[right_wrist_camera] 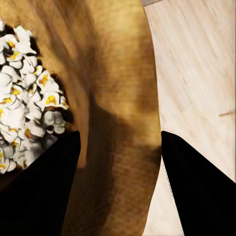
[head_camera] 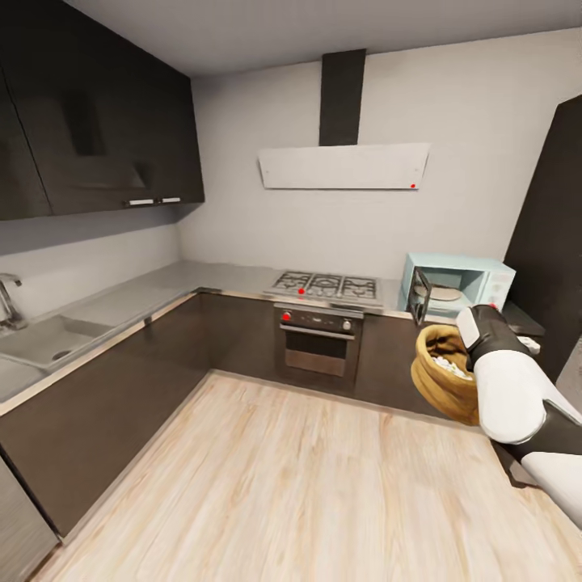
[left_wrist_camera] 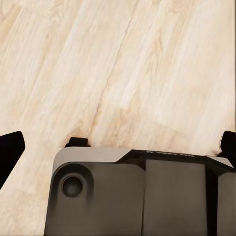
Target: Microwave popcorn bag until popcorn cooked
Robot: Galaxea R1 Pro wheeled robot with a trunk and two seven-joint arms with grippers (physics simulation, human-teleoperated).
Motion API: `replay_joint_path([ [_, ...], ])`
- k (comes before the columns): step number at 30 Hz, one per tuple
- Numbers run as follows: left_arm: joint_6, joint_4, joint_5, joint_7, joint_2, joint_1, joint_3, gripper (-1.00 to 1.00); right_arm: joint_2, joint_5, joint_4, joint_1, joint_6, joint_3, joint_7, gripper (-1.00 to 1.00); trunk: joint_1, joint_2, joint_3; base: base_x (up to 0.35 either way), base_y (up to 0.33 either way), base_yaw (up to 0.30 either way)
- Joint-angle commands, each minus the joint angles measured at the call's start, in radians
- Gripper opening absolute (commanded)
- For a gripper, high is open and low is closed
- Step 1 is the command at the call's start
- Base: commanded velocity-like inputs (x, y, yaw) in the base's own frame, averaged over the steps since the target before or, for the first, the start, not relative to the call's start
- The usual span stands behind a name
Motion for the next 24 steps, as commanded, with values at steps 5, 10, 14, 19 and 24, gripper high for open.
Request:
replay_joint_path([
  [5, -0.003, 0.001, 0.002, 0.000, 0.000, 0.000, 0.007, 1.00, -0.003, 0.012, 0.000, 0.000, 0.005, -0.005, 0.005, -1.00, 0.000, -0.001, 0.000, 0.180, -0.286, -0.002],
  [10, -0.003, 0.002, 0.003, 0.000, 0.001, 0.000, 0.007, 1.00, -0.006, 0.012, 0.001, 0.001, 0.005, -0.005, 0.006, -1.00, 0.000, -0.001, 0.000, 0.232, -0.278, 0.000],
  [14, -0.003, 0.002, 0.002, 0.000, 0.001, 0.000, 0.005, 1.00, -0.007, 0.012, 0.000, 0.003, 0.005, -0.005, 0.006, -1.00, 0.000, -0.001, 0.000, 0.256, -0.260, 0.000],
  [19, -0.003, 0.002, 0.003, 0.000, 0.002, 0.000, 0.008, 1.00, -0.007, 0.012, 0.004, 0.008, 0.005, -0.005, 0.009, -1.00, 0.000, -0.001, 0.000, 0.264, -0.253, 0.000],
  [24, -0.003, 0.002, 0.003, 0.000, 0.002, 0.000, 0.007, 1.00, -0.008, 0.014, 0.006, 0.010, 0.005, -0.005, 0.011, -1.00, 0.000, -0.001, 0.000, 0.273, -0.241, 0.000],
])
